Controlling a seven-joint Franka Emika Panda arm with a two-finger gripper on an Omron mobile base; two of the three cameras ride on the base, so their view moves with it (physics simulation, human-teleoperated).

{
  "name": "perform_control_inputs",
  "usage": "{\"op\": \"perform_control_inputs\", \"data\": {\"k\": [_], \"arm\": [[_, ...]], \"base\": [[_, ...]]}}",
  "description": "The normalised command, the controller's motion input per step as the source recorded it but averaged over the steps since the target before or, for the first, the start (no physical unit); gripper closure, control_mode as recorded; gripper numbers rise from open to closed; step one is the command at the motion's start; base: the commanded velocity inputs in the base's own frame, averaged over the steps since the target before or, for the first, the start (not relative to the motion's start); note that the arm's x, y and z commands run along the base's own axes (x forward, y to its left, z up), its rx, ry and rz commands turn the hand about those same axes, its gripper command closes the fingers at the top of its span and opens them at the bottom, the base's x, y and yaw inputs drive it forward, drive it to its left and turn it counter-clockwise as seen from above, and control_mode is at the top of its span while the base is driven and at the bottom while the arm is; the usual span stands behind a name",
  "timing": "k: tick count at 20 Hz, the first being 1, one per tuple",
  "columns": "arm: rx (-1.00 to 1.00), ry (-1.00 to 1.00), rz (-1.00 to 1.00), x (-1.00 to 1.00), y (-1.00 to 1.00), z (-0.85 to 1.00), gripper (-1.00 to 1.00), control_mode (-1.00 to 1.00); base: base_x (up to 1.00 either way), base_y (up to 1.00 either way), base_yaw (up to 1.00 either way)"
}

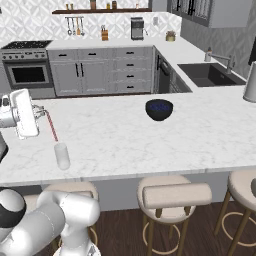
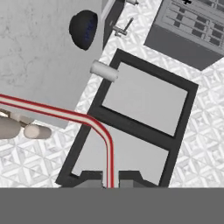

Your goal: Take a straw from the drawer in front and place it inside the glass cup on the dining counter.

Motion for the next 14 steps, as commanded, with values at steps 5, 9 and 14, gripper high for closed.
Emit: {"op": "perform_control_inputs", "data": {"k": [5, 9, 14], "arm": [[-0.01, -0.13, -0.03, 0.0, 0.0, -0.17, 1.0, -1.0], [0.01, -0.06, -0.03, 0.0, 0.0, -0.01, 1.0, -1.0], [0.05, 0.0, -0.04, -0.02, 0.0, -0.03, 1.0, -1.0]], "base": [[0.0, 0.0, 0.0], [0.0, 0.0, 0.0], [0.0, 0.0, 0.0]]}}
